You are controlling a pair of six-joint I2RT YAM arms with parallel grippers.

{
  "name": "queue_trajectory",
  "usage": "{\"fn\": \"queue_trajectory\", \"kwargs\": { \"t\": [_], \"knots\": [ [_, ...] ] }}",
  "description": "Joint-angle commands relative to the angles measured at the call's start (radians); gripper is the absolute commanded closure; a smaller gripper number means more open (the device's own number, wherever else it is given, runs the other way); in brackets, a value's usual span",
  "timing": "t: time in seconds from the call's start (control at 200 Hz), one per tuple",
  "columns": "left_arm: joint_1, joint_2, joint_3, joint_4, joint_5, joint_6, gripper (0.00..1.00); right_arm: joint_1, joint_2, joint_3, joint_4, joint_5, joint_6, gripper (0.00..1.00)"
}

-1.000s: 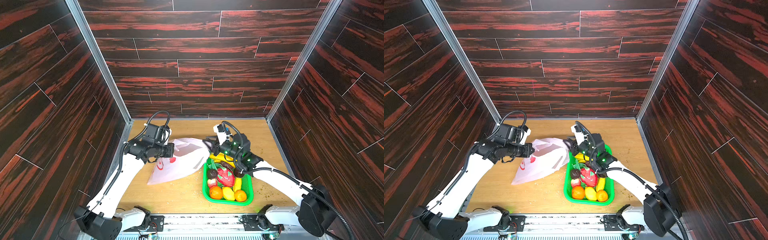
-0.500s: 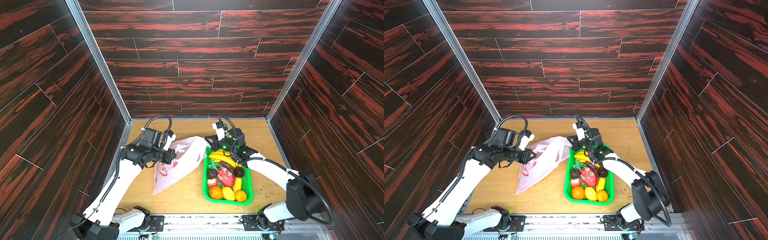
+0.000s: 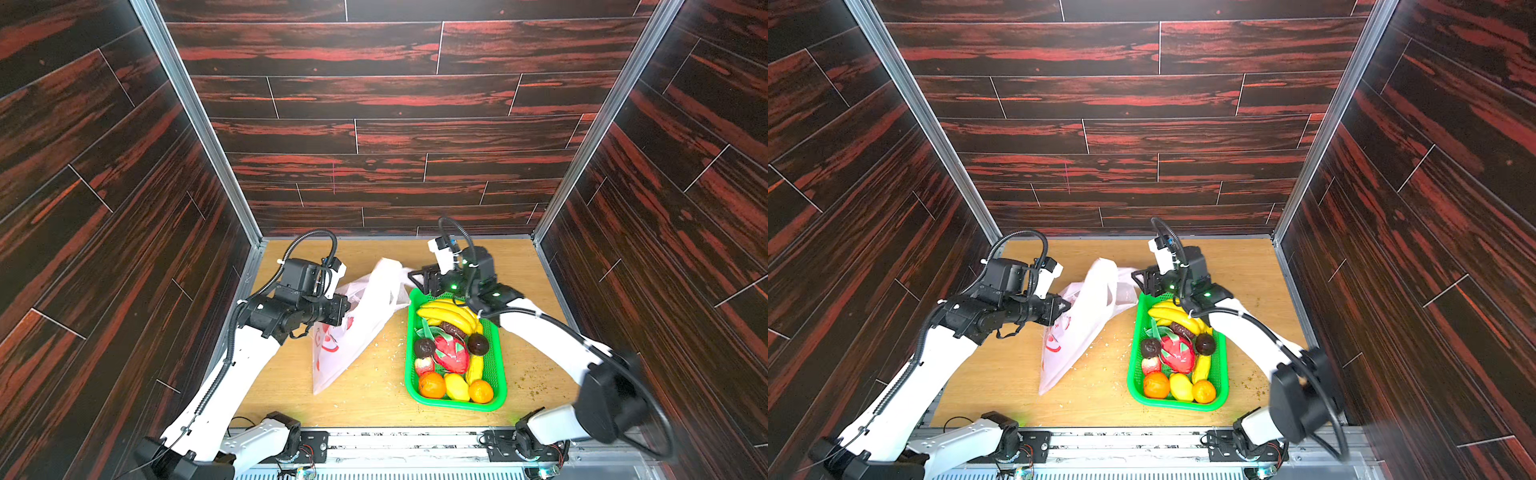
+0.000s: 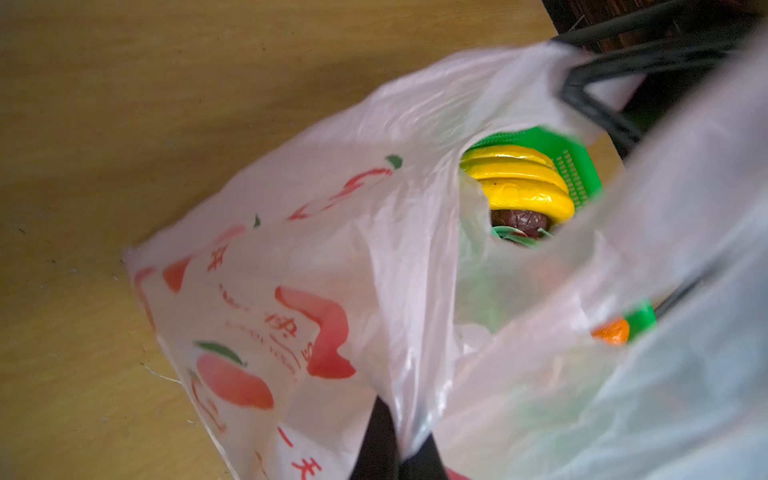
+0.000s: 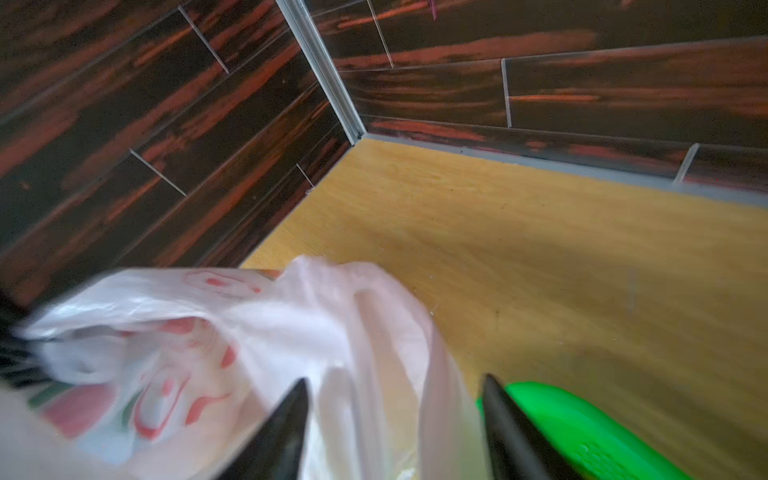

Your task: Place the fake fruits into the plastic bag and tie a complex knot

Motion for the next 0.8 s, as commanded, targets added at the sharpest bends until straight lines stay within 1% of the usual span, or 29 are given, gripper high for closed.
{"fn": "queue_trajectory", "kwargs": {
  "t": [0.0, 0.085, 0.11, 0.175, 0.291, 0.371, 0.471, 0.611, 0.746, 0.797],
  "knots": [
    [0.004, 0.021, -0.007, 0.015, 0.033, -0.022, 1.00, -0.005, -0.101, 0.041, -0.194, 0.000, -0.023, 0.23],
    [0.004, 0.024, -0.030, 0.040, 0.047, -0.022, 1.00, -0.005, -0.147, 0.037, -0.219, -0.084, -0.035, 0.20],
    [0.004, 0.024, -0.034, 0.044, 0.048, -0.026, 1.00, -0.004, -0.159, 0.036, -0.218, -0.138, -0.044, 0.19],
    [0.004, 0.028, -0.034, 0.047, 0.050, -0.042, 1.00, -0.005, -0.191, 0.026, -0.202, -0.227, -0.073, 0.19],
    [0.004, 0.042, -0.028, 0.049, 0.075, -0.067, 1.00, -0.002, -0.238, 0.001, -0.148, -0.325, -0.087, 0.16],
    [0.004, 0.050, -0.034, 0.057, 0.097, -0.073, 1.00, 0.020, -0.222, 0.011, -0.121, -0.384, -0.069, 0.16],
    [0.004, 0.059, -0.038, 0.063, 0.094, -0.081, 1.00, 0.087, -0.156, 0.064, -0.147, -0.386, -0.085, 0.17],
    [0.003, 0.069, -0.035, 0.067, 0.099, -0.097, 1.00, 0.170, -0.051, 0.110, -0.201, -0.343, -0.118, 0.22],
    [0.003, 0.080, -0.030, 0.068, 0.076, -0.136, 1.00, 0.240, -0.013, 0.093, -0.256, -0.333, -0.123, 0.35],
    [0.003, 0.087, -0.028, 0.068, 0.074, -0.155, 1.00, 0.268, -0.022, 0.058, -0.260, -0.325, -0.119, 0.43]
  ]
}}
